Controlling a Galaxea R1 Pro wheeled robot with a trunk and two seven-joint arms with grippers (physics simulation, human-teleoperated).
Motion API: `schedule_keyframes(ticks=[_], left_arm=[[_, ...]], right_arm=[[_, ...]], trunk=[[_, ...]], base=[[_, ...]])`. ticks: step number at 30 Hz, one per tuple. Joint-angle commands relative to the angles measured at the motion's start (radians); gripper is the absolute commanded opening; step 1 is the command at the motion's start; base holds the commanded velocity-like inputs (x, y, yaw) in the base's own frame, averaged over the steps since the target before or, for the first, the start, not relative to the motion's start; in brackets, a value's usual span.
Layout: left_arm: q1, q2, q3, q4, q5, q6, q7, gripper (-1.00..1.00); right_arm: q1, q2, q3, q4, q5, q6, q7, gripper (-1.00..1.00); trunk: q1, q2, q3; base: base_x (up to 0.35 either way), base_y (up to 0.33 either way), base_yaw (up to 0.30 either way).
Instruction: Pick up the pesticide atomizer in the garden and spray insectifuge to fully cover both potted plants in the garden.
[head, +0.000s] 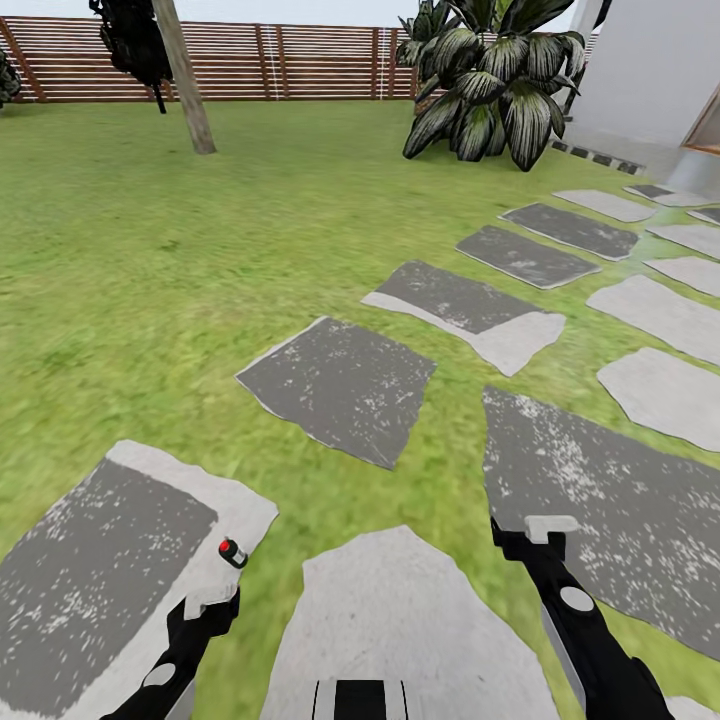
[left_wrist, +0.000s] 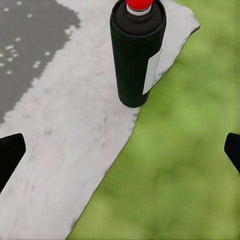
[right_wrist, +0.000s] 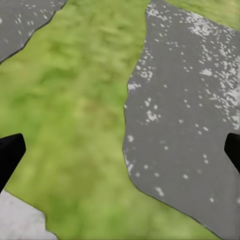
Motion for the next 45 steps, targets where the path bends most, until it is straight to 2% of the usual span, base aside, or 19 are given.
schedule_keyframes(ticks=[1, 45], left_arm=[[0.000, 0.000, -0.001, 0.001, 0.002, -0.003, 0.002, 1.00], [0.000, 0.003, 0.002, 0.001, 0.004, -0.005, 0.004, 1.00]], right_arm=[[0.000, 0.000, -0.001, 0.000, 0.009, 0.000, 0.001, 1.00], [0.000, 0.003, -0.001, 0.006, 0.009, -0.001, 0.001, 1.00]], trunk=[[0.000, 0.000, -0.001], [0.000, 0.000, -0.001]], base=[[0.014, -0.004, 0.000], [0.075, -0.010, 0.000]])
